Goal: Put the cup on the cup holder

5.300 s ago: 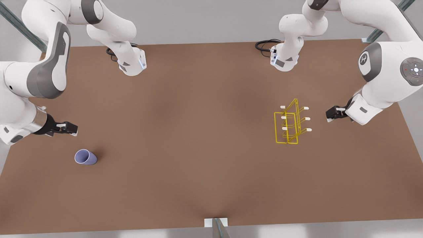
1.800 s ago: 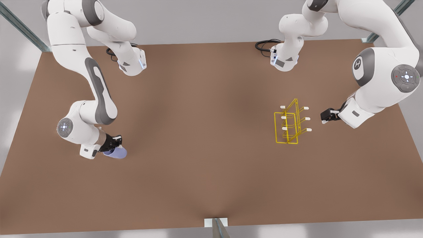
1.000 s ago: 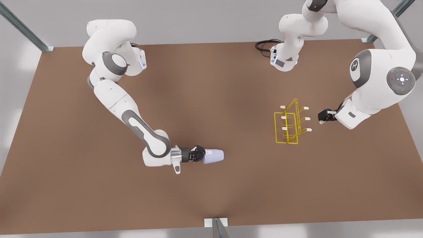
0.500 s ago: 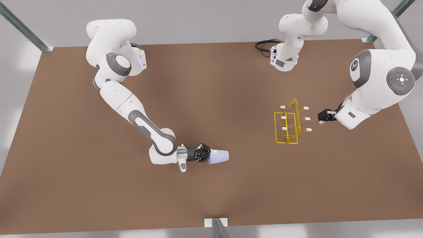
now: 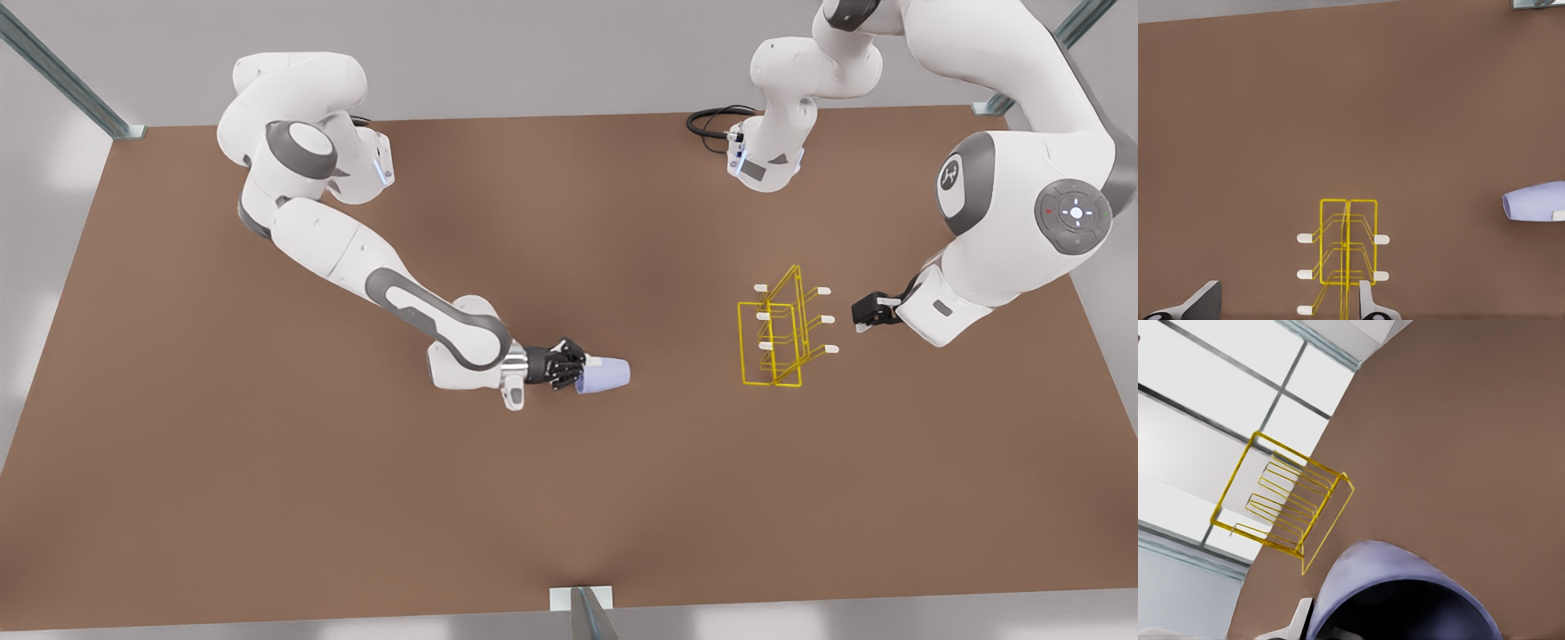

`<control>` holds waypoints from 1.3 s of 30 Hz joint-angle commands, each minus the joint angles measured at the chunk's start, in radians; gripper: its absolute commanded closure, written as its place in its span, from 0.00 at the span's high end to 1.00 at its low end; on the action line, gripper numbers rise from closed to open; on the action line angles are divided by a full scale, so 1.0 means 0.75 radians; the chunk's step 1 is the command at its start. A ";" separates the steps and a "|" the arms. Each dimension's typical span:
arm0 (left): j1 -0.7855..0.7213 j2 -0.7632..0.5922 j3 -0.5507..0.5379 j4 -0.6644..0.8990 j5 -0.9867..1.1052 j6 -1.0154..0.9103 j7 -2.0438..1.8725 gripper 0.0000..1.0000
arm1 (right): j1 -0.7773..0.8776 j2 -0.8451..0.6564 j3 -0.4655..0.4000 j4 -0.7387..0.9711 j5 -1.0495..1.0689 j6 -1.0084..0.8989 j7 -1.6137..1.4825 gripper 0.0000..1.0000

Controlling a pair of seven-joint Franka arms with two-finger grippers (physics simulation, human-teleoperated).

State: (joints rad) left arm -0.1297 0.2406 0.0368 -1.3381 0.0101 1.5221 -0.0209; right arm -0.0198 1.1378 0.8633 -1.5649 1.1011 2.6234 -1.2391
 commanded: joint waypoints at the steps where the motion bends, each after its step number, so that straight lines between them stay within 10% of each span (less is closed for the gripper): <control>1: -0.001 0.000 0.000 0.001 0.001 -0.001 -0.009 1.00 | -0.006 0.009 0.000 -0.010 0.009 0.047 -0.133 0.28; 5: -0.001 0.000 0.000 0.001 0.001 -0.001 -0.009 1.00 | -0.014 0.009 0.000 -0.010 0.039 0.043 -0.133 0.74; 18: -0.277 -0.004 -0.090 0.011 -0.161 -0.058 -0.945 1.00 | -0.266 -0.353 -0.036 -0.362 0.019 -0.047 -0.162 0.74; 21: -0.365 0.104 -0.155 0.013 -0.271 0.285 -1.946 1.00 | -0.156 -0.713 -0.572 -0.364 -0.224 -0.624 0.003 0.76; 25: -0.406 0.252 -0.153 0.011 -0.191 0.529 -2.825 1.00 | -0.166 -1.053 -0.779 -0.204 -1.326 -1.103 1.273 0.82; 27: -0.437 0.323 -0.153 0.013 -0.183 0.617 -3.103 1.00 | -0.008 -1.157 -1.145 -0.088 -1.491 -1.330 1.446 1.00; 39: -0.569 0.450 -0.139 -0.165 -0.030 0.836 -3.924 1.00 | -0.006 -1.161 -1.172 0.240 -1.503 -1.381 1.574 1.00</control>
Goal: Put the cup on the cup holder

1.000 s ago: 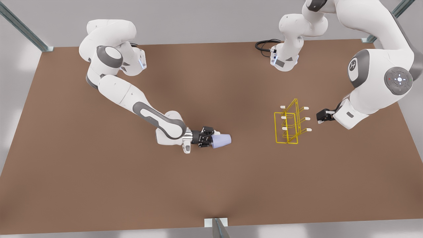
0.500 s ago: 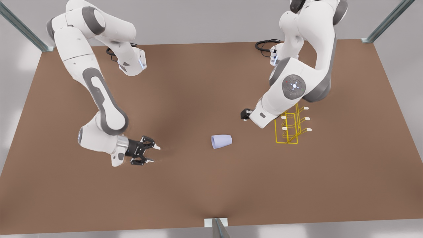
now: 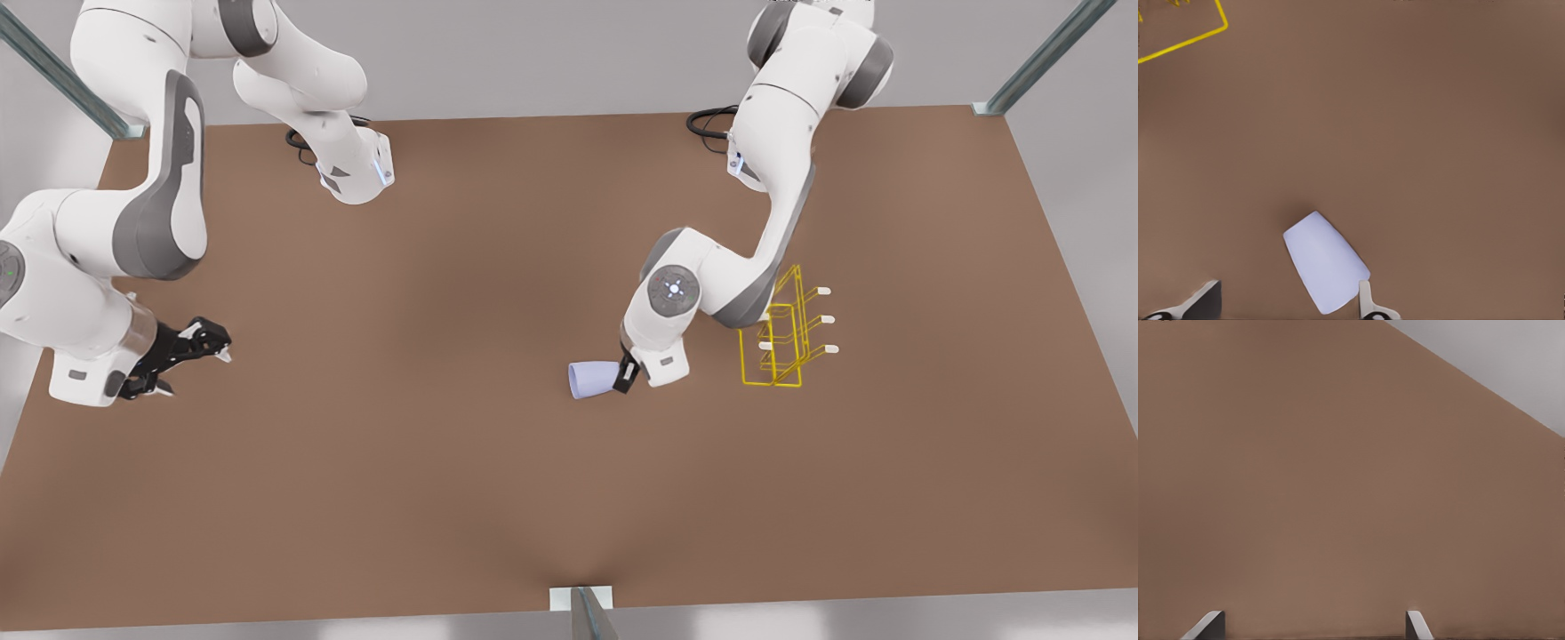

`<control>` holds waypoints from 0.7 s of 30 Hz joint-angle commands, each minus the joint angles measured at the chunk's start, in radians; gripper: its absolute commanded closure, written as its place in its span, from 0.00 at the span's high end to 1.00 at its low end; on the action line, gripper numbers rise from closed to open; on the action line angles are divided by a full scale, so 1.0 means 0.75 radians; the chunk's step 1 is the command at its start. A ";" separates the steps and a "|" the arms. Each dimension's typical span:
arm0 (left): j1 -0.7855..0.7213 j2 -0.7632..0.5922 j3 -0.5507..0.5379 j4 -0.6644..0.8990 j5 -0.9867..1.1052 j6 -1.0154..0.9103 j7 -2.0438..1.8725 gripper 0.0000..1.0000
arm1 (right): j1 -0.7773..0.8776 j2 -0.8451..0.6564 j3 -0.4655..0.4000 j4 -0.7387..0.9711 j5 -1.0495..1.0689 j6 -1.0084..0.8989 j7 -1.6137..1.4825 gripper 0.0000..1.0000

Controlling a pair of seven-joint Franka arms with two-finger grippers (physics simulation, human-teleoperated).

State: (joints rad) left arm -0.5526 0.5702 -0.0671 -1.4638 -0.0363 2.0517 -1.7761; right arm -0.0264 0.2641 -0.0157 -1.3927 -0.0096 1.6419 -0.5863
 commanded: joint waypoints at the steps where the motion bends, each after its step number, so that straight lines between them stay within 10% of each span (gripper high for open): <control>1: -0.020 0.023 0.002 -0.036 0.032 0.189 -1.608 1.00 | -0.002 -0.002 0.001 0.012 -0.020 -0.064 0.714 1.00; 21: -0.079 0.181 0.006 -0.112 0.208 0.402 -1.626 1.00 | -0.036 -0.035 -0.067 0.098 -0.026 -0.156 0.745 1.00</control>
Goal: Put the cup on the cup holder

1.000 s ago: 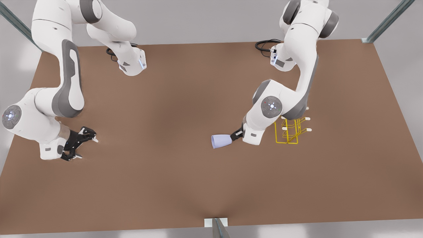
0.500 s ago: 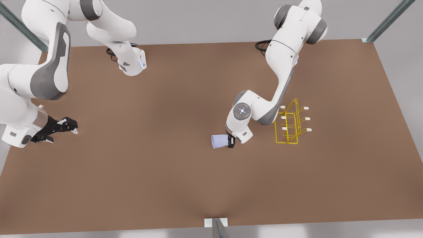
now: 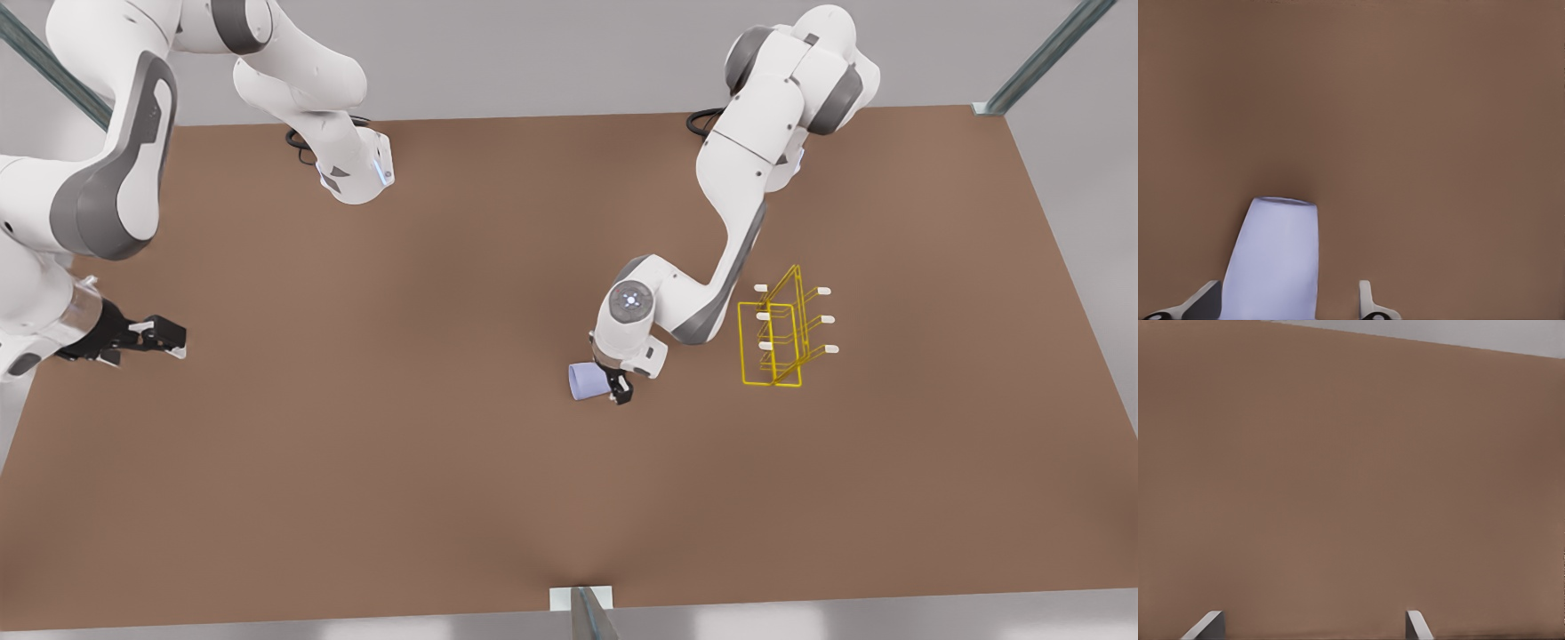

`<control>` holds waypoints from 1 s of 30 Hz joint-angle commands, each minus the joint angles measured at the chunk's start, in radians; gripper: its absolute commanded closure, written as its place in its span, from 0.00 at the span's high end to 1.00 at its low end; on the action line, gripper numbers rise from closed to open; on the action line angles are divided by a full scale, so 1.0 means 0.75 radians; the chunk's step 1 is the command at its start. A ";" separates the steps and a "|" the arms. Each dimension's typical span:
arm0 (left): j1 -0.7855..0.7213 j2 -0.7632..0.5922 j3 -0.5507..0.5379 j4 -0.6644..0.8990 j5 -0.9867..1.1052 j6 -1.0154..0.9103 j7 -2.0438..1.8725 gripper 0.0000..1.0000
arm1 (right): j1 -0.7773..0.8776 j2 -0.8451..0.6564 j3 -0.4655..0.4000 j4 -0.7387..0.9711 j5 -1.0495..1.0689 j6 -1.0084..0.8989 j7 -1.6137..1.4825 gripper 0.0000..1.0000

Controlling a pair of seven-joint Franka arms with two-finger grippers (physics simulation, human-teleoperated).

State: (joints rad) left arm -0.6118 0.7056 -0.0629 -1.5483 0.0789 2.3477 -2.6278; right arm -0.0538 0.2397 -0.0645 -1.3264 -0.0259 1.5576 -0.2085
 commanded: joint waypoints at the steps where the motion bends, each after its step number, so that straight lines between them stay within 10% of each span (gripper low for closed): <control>1: 0.000 -0.002 0.000 0.001 0.068 -0.013 -0.452 1.00 | -0.002 0.002 -0.002 0.008 -0.004 -0.044 0.243 1.00; 30: -0.058 0.076 -0.014 0.060 0.140 -0.054 -0.194 1.00 | 0.000 0.002 -0.024 0.014 0.008 -0.038 0.245 1.00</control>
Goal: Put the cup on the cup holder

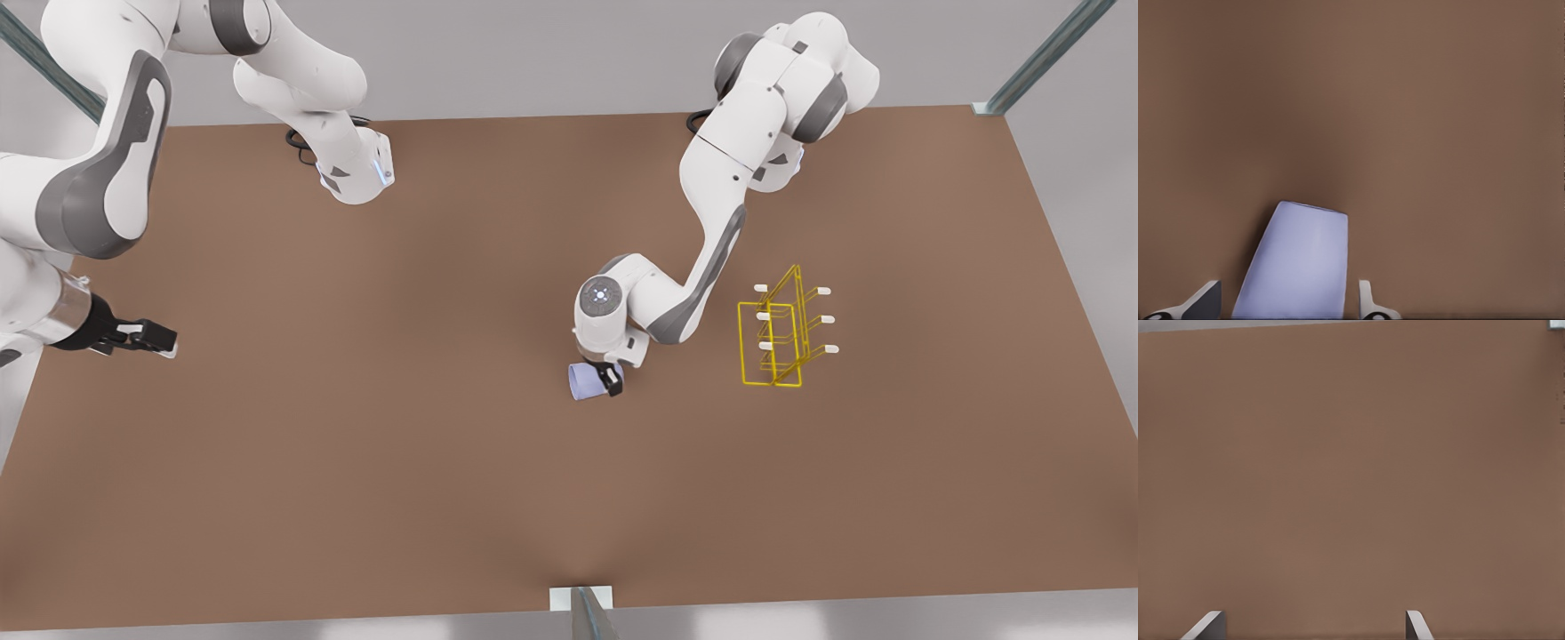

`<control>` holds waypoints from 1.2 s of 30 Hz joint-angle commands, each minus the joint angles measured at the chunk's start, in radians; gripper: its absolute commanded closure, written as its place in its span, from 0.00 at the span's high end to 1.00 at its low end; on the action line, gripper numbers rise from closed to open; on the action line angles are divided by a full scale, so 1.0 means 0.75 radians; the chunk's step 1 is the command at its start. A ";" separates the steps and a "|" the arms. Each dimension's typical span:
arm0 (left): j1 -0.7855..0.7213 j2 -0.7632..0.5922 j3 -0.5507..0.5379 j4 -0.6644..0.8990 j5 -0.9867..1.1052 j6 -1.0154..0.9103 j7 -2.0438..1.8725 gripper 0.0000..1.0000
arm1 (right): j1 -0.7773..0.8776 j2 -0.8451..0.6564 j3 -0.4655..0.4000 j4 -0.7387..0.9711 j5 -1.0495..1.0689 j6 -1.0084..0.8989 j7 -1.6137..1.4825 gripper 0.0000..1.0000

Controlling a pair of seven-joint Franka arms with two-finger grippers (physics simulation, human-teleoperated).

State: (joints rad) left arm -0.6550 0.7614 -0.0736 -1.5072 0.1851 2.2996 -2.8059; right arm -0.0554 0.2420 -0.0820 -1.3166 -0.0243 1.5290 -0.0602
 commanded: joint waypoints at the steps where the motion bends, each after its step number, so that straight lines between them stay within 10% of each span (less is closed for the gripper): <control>1: 0.000 0.003 0.000 0.005 0.005 0.010 0.047 1.00 | 0.002 -0.002 -0.001 0.001 0.006 0.000 0.047 1.00; 33: -0.018 0.120 -0.008 0.062 0.037 0.035 0.252 1.00 | 0.002 0.005 -0.009 0.019 0.000 0.000 0.043 1.00; 36: -0.018 0.124 -0.008 0.062 0.037 0.035 0.252 0.87 | 0.002 0.005 -0.009 0.019 0.000 0.003 0.043 1.00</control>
State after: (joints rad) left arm -0.6688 0.8554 -0.0797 -1.4609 0.2129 2.3259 -2.6561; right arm -0.0536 0.2471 -0.0885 -1.3028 -0.0257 1.5297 -0.0319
